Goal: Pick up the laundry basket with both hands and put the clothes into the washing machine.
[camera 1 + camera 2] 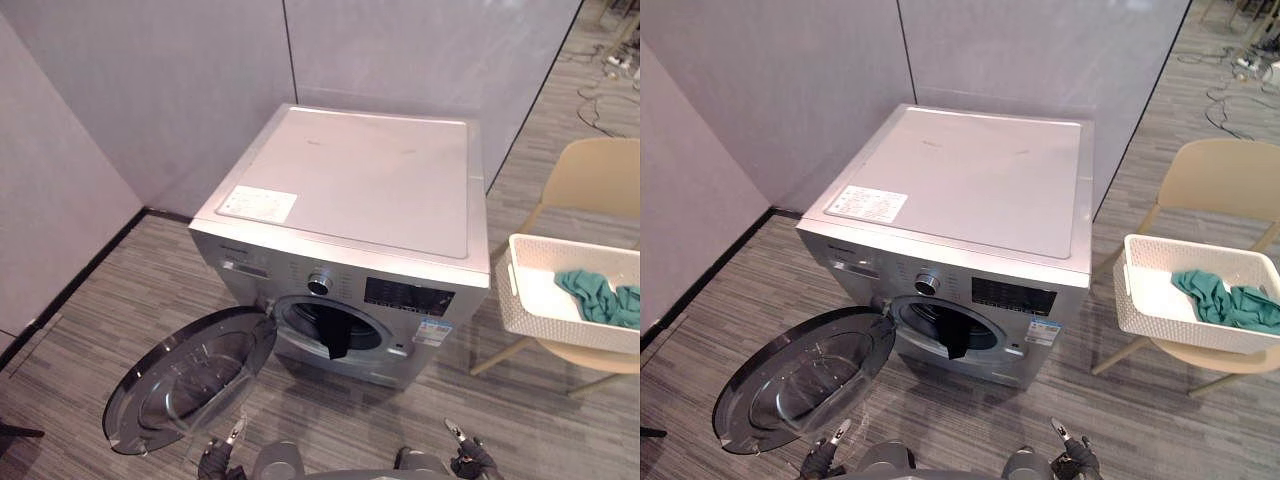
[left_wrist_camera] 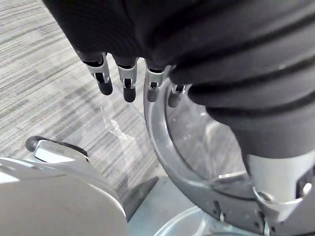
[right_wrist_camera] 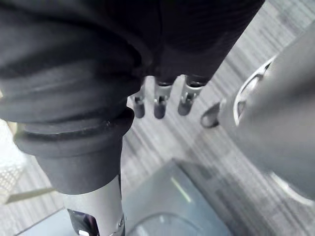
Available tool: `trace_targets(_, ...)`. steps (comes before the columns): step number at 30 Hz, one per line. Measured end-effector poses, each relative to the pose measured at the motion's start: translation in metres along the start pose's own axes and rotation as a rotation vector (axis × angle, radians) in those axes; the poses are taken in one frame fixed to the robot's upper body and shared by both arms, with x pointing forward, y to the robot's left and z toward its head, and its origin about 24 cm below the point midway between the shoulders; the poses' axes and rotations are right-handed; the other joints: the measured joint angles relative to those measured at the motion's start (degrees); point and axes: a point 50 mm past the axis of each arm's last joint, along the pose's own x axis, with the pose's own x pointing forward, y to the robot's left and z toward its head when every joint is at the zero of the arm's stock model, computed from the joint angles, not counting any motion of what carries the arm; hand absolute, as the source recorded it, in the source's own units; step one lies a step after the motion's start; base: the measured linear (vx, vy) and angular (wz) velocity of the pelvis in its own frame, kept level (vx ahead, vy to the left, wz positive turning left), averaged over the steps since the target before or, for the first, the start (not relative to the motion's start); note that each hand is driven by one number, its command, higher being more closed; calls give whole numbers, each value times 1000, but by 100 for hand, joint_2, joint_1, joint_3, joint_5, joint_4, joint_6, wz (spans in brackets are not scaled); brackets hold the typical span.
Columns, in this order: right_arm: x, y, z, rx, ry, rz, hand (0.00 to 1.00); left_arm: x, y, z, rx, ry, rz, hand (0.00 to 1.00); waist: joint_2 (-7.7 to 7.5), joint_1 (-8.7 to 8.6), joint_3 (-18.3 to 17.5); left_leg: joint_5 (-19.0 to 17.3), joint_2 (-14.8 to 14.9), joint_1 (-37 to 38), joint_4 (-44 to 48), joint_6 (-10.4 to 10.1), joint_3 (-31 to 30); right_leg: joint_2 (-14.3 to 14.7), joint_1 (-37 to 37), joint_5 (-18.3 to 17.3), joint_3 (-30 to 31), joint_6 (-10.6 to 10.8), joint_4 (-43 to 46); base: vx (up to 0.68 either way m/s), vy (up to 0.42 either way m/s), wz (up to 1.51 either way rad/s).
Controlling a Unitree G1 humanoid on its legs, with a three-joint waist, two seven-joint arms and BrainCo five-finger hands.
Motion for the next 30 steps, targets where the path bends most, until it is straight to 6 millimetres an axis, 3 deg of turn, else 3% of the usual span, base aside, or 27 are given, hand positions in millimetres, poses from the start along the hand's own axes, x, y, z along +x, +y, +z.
trace_targets(3,1,7,1,20,-2,13,0,-3,0,-10,-56,36,11,0,98,83,-70,-311,-3,-158,1174,108,-32,70,304,328,151,41,-385,-21,100,-37)
trace_targets(4,1,6,2,29,-4,10,0,-3,-3,-13,-55,49,4,0,117,92,-104,-403,-6,-25,1080,34,-60,142,415,364,260,69,-538,38,120,-54)
trace_targets(5,0,7,-4,34,15,7,0,-3,1,-15,-42,58,11,0,129,75,-234,-525,-94,184,670,-74,-58,173,440,395,424,72,-775,46,70,-35)
trace_targets(6,0,7,-6,35,22,6,0,-3,1,-14,-32,59,11,0,28,60,-314,-611,-136,260,448,-56,-65,173,409,442,474,50,-877,34,91,-29)
trace_targets(8,0,7,-5,37,21,6,0,-1,-4,-9,10,40,-16,0,85,-60,-378,-979,-211,542,-228,27,-152,179,301,684,508,103,-975,-23,132,-3)
trace_targets(9,0,0,-7,57,29,-18,0,2,-14,1,75,17,-58,0,134,-83,-363,-1261,-259,824,-848,167,-141,150,240,832,511,177,-912,-57,166,1)
trace_targets(11,-1,-6,-12,58,52,-42,0,6,-15,11,158,-10,-82,0,0,-67,-309,-1143,-428,995,-1081,231,-19,-3,270,903,606,186,-898,-72,128,-14)
trace_targets(14,-6,-22,-28,56,111,-81,0,6,-33,23,366,-75,-168,0,-207,-244,-356,-1008,-689,1066,-1468,275,88,-214,111,972,754,209,-940,-55,67,-17)
trace_targets(15,-7,-23,-29,58,118,-84,0,6,-36,25,396,-86,-180,0,-205,-254,-371,-986,-718,1059,-1553,284,128,-222,24,1007,811,159,-952,-27,57,-50)
trace_targets(17,-8,-28,-33,70,131,-101,0,7,-42,31,441,-119,-202,0,-336,-280,-377,-984,-816,940,-1716,304,414,-179,-496,1190,1193,-150,-998,1,65,-96)
trace_targets(18,-8,-27,-32,70,129,-99,0,7,-43,32,441,-119,-203,0,-305,-285,-364,-987,-818,887,-1717,307,496,-142,-622,1229,1278,-354,-1007,39,75,-136)
trace_targets(19,-7,-26,-29,67,123,-95,0,7,-43,34,450,-125,-204,0,-307,-292,-279,-987,-816,860,-1714,315,718,-34,-836,1395,1321,-908,-1079,55,88,-150)
trace_targets(20,-6,-23,-27,61,121,-86,0,8,-40,31,467,-109,-197,0,-281,-297,-190,-859,-790,872,-1834,535,1019,56,-895,1472,1139,-1919,-1303,-20,118,-155)
trace_targets(21,-3,-19,-22,56,111,-76,0,8,-42,30,470,-101,-199,0,-169,-287,-138,-850,-716,964,-1969,546,1228,17,-906,1183,564,-2217,-1251,-37,119,-183)
trace_targets(22,0,-14,-14,47,98,-65,0,8,-44,28,447,-85,-199,0,-65,-237,60,-764,-505,1300,-2177,561,1783,-210,-1104,624,-435,-1759,-523,25,83,-188)
trace_targets(23,1,-15,-10,22,89,-59,0,9,-40,27,440,-71,-185,0,43,-233,125,-759,-360,1561,-2210,551,2137,-394,-1279,421,-785,-1436,609,83,40,-179)
trace_targets(24,0,-17,-12,11,92,-61,0,10,-36,26,445,-63,-176,0,15,-248,110,-757,-325,1654,-2177,547,2248,-408,-1259,353,-837,-1303,1005,181,-11,-125)
trace_targets(25,-2,-21,-18,-17,111,-65,0,11,-29,27,454,-60,-162,0,-134,-248,52,-759,-385,1782,-2095,544,2340,-434,-1095,490,-780,-1220,1359,139,-86,-104)
trace_targets(26,-5,-28,-25,-30,134,-75,0,12,-26,28,457,-61,-163,0,-270,-209,-15,-781,-494,1820,-2060,513,2403,-429,-964,398,-650,-843,1166,158,-113,-101)
trace_targets(27,-5,-28,-26,-33,141,-79,0,12,-26,29,455,-62,-165,0,-267,-209,-12,-800,-486,1841,-2054,492,2406,-402,-934,378,-632,-775,1039,80,-130,-84)
trace_targets(29,-5,-32,-24,-34,141,-91,0,9,-37,24,439,-54,-197,0,-116,-266,-56,-801,-417,1775,-2041,489,2402,-264,-891,497,-644,-522,581,91,-94,-38)
trace_targets(30,-5,-37,-25,-40,154,-107,0,8,-41,25,433,-59,-213,0,-108,-287,-46,-828,-409,1734,-1981,440,2398,-169,-704,484,-647,-112,157,65,-96,-11)
